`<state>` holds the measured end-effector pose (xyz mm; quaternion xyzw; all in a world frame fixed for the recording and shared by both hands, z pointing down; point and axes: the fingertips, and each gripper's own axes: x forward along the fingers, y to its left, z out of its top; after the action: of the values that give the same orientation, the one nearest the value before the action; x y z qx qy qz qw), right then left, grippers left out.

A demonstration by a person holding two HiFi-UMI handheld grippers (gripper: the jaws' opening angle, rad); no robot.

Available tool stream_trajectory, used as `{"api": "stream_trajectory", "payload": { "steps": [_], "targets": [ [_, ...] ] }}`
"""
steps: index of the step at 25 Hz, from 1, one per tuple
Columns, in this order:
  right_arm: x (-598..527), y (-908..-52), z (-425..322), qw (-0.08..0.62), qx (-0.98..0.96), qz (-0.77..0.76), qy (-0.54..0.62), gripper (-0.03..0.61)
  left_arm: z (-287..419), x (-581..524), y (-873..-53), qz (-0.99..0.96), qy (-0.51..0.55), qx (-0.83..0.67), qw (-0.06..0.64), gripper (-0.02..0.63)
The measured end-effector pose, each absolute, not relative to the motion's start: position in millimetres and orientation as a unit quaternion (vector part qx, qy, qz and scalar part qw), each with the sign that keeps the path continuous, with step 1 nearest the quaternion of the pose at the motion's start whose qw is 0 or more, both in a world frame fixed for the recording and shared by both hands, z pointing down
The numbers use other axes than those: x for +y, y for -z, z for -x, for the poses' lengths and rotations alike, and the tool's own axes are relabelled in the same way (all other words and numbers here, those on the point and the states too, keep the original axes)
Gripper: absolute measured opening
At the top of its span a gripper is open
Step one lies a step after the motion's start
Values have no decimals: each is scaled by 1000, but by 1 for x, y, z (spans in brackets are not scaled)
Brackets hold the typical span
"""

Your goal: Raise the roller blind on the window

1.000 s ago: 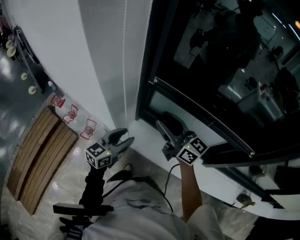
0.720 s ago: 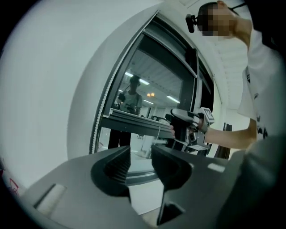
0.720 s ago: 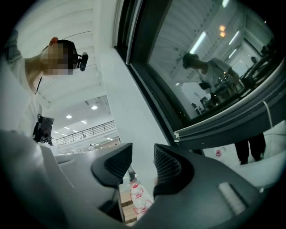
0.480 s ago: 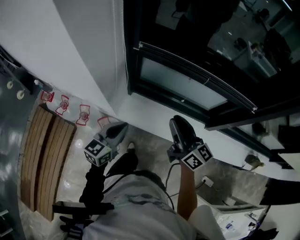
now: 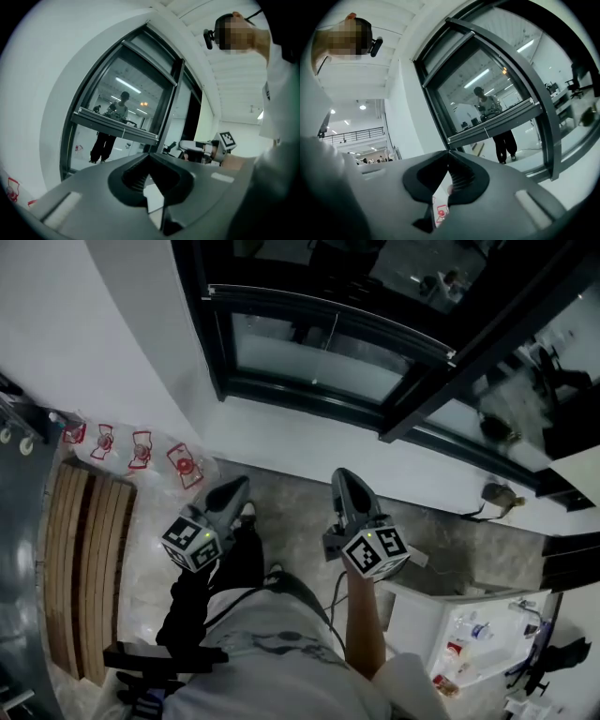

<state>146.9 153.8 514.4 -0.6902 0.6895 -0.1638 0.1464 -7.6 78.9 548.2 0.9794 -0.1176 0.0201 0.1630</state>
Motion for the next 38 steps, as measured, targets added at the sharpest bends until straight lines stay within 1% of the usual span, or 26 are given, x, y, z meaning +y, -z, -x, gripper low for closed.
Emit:
{"api": "stream_trajectory", "payload": {
  "steps": [4,9,15,18,21,24,28,38],
  "targets": [
    [198,-508,-137,140,682,700,160,2,1,125,-530,-985,-17,-82,153,-3],
    [224,-497,-123,115,669,723,134,2,4,142,-514,-987,-11,-81,139,-3],
    [238,-488,-84,93,650,747,107,2,32,154,-506,-987,-5,-96,130,-3],
    [241,-486,-62,85,634,763,97,0,52,158,-510,-988,-21,-102,116,-3],
    [245,-485,-40,77,619,776,91,1,72,160,-515,-987,-31,-103,118,-3],
    [253,-479,-27,73,611,785,80,0,78,162,-508,-988,-28,-104,111,-3],
    [268,-470,-27,77,602,792,68,0,77,167,-491,-990,-17,-112,87,-3],
    [272,-450,-33,71,610,788,45,-2,57,166,-463,-990,-3,-125,62,-3]
  ]
}}
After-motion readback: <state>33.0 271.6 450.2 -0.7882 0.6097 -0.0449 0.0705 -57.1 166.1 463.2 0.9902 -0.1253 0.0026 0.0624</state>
